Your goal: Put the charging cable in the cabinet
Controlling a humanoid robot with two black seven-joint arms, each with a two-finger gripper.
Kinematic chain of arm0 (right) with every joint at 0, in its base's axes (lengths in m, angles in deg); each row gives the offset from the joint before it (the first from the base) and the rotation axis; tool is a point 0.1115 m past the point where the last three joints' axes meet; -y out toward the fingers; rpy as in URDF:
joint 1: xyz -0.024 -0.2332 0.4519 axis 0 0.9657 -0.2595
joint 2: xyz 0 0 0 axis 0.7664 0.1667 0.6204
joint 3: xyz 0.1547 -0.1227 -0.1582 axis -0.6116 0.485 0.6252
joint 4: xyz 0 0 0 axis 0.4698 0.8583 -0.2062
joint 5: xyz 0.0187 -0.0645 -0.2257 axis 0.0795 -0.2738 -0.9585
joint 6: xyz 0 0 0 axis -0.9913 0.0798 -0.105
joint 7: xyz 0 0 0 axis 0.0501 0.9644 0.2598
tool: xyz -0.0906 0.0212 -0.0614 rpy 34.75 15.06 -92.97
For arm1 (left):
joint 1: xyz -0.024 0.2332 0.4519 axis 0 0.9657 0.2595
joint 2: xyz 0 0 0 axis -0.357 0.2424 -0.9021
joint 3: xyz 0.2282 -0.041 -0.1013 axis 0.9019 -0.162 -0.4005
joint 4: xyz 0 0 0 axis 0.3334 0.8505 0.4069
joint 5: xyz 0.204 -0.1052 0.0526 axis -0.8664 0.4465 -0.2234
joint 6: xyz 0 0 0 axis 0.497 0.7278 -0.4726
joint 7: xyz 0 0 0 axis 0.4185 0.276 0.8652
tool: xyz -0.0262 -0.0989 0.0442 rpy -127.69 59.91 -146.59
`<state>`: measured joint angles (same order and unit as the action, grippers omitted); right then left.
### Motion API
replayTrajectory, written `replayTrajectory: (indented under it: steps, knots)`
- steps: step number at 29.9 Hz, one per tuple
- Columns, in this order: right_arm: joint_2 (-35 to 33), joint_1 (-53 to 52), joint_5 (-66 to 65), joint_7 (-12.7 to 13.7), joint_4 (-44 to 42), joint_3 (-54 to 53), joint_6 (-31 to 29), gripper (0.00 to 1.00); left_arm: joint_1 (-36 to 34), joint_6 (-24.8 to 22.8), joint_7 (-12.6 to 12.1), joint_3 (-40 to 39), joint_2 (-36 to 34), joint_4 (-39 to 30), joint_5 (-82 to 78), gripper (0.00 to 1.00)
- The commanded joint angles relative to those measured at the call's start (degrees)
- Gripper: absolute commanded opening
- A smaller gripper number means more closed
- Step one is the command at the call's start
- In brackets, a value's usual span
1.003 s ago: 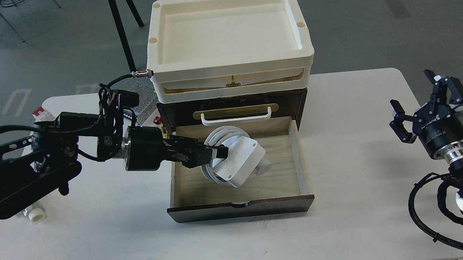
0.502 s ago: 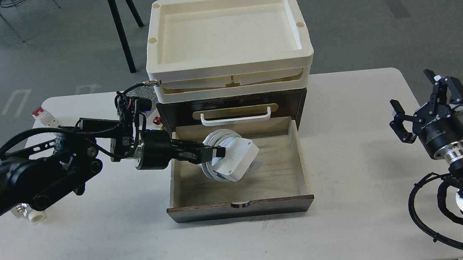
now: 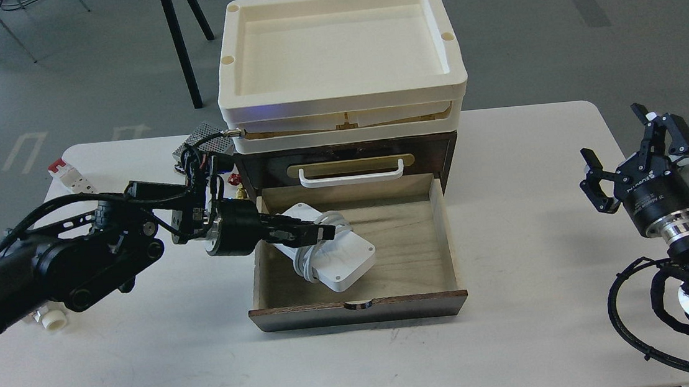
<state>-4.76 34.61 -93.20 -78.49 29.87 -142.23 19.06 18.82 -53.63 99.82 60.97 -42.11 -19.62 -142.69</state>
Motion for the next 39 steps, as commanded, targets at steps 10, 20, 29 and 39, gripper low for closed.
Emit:
replayTrajectory:
  steps: [10,20,29,39]
  knots:
    - [0.0,0.0,0.03,0.03,0.0,0.0,0.03,0.99,-0.01,-0.01,-0.01,-1.03,-1.63,-1.31,6.48,0.89]
    - [0.0,0.0,-0.06,-0.05,0.0,0.0,0.03,0.99,-0.01,-0.01,-0.01,-1.2,-14.28,-7.28,16.58,0.91]
    - [0.0,-0.08,0.03,0.03,0.0,0.09,-0.23,0.99,2.44,-0.01,-0.01,-2.26,-24.56,-5.8,38.96,0.94]
    - [0.0,-0.09,0.03,0.03,0.0,0.09,-0.23,0.99,11.94,-0.01,-0.01,-2.08,-25.02,3.69,67.28,0.97]
